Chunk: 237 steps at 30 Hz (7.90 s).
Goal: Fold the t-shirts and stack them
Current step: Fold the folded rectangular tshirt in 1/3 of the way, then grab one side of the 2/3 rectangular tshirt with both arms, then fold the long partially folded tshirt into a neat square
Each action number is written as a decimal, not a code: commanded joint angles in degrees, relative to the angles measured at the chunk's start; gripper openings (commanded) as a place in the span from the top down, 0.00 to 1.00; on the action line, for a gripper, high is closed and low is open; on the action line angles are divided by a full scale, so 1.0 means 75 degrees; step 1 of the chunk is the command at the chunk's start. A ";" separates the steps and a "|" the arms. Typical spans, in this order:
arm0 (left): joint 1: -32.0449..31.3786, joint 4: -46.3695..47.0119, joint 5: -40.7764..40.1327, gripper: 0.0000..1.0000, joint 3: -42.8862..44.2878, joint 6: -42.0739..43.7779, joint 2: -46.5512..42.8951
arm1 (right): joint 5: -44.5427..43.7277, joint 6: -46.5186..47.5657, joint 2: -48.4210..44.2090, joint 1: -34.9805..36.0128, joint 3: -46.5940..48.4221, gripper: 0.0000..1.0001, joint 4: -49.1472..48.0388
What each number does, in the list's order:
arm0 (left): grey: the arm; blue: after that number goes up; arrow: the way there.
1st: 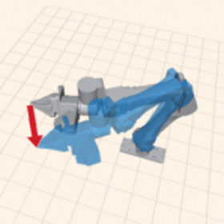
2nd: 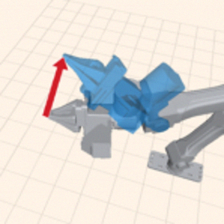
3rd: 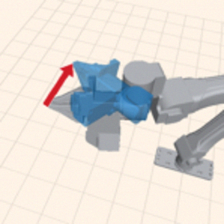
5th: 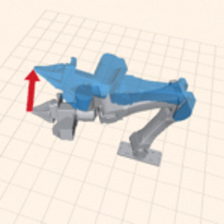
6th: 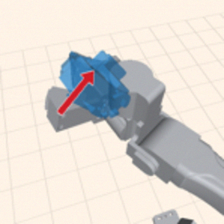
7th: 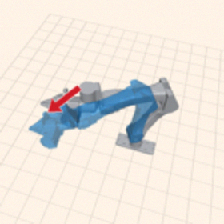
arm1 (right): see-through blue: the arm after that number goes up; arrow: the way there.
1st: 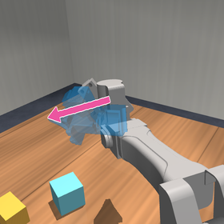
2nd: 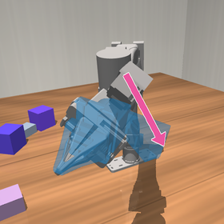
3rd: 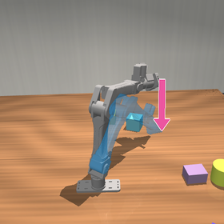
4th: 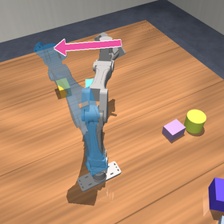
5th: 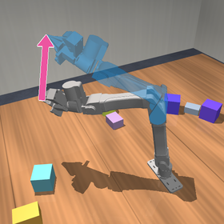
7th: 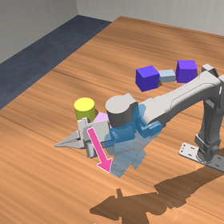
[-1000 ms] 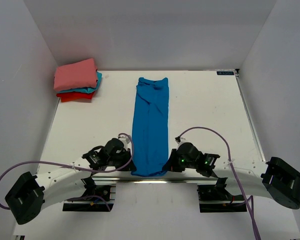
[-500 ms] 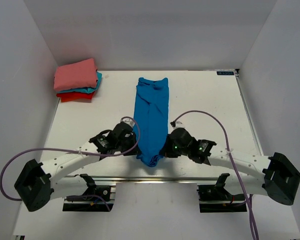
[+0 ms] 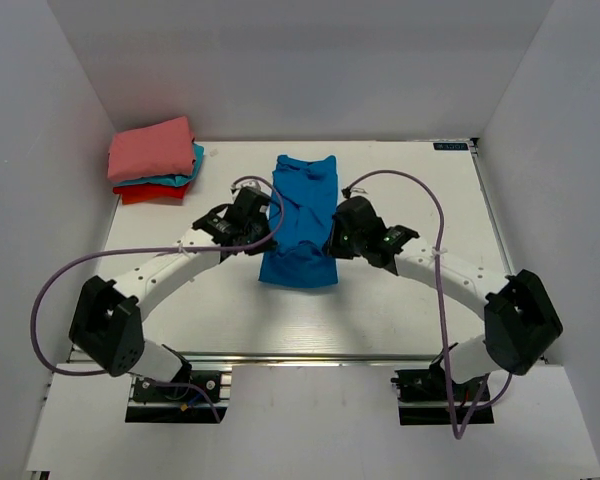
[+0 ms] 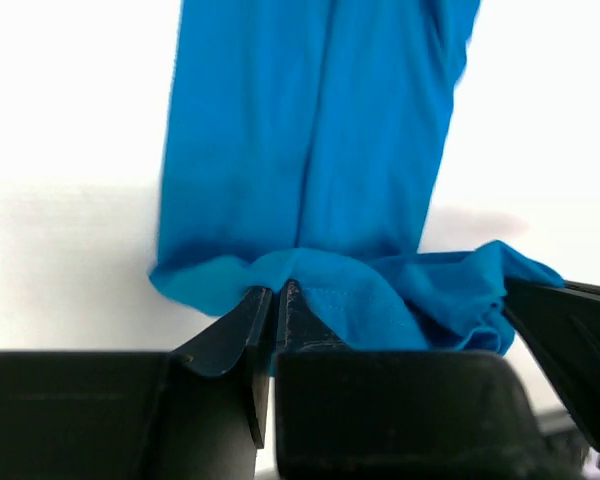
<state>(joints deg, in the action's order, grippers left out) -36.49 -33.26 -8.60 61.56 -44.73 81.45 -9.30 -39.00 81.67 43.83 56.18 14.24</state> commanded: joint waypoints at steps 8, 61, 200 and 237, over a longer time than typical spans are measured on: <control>0.1010 0.0309 0.0315 0.92 0.1998 0.0959 0.1783 | 0.0630 0.1109 0.1624 -0.1109 0.1905 1.00 0.0176; 0.2498 0.0122 0.1264 0.00 -0.2242 0.1335 -0.2773 | 0.4558 0.2542 0.5376 -0.0911 0.4753 0.10 -0.1734; -0.4017 0.1868 0.2003 0.52 -0.3392 0.0340 -0.0196 | 0.4229 -0.1338 -0.4901 -0.1063 -0.4632 1.00 0.0480; -0.1723 -0.1449 -0.2662 1.00 0.0463 0.0279 -0.0701 | 0.1755 0.0723 -0.1446 -0.1567 0.0477 1.00 0.1395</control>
<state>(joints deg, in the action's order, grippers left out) -52.49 -45.52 -25.12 61.73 -46.65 74.08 6.33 -36.45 68.93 33.43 55.83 25.58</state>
